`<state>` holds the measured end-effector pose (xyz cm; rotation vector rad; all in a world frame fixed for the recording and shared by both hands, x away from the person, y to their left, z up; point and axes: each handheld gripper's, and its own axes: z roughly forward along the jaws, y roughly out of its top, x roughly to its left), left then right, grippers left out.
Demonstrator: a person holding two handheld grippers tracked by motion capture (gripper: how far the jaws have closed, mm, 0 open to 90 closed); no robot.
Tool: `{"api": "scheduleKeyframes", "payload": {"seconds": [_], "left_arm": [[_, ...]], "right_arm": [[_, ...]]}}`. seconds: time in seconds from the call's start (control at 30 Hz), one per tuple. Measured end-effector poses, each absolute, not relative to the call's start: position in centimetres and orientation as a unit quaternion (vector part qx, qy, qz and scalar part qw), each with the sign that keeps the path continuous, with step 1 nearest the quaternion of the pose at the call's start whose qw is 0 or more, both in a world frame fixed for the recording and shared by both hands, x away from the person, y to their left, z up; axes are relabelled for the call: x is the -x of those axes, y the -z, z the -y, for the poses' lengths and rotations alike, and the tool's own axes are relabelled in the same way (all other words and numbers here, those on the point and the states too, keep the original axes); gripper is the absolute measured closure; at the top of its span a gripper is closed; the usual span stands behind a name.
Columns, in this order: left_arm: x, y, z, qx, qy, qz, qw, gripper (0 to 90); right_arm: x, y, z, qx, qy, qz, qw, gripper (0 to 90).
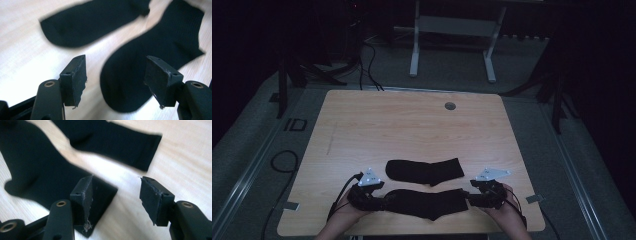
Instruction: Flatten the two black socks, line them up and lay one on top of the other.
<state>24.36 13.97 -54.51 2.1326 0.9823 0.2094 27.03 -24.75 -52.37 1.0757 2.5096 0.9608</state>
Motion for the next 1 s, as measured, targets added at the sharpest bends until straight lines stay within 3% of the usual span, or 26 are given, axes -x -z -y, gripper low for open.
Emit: {"api": "scheduleKeyframes", "payload": {"seconds": [0.5,0.57,0.67,0.7,0.8,1.0], "left_arm": [[-23.5,56.3,-12.8,-0.856,-0.115,-0.373,0.338,51.9],[-23.5,56.3,-12.8,-0.857,-0.115,-0.373,0.338,61.8],[-23.5,56.3,-12.8,-0.857,-0.112,-0.370,0.340,72.5],[-23.5,56.3,-12.8,-0.858,-0.106,-0.369,0.341,72.5],[-23.4,56.3,-12.8,-0.856,-0.101,-0.369,0.346,85.0],[-23.3,55.8,-13.3,-0.850,-0.090,-0.377,0.357,86.0]], "right_arm": [[-25.7,54.9,23.2,-0.373,-0.287,-0.874,0.124,58.3],[-25.6,55.0,23.1,-0.372,-0.288,-0.875,0.116,65.9],[-25.6,55.0,23.1,-0.374,-0.291,-0.874,0.110,69.9],[-25.6,55.0,23.1,-0.373,-0.291,-0.874,0.110,72.0],[-25.5,55.1,23.0,-0.376,-0.298,-0.871,0.102,84.1],[-25.2,54.2,22.9,-0.375,-0.306,-0.870,0.097,85.8]]}}
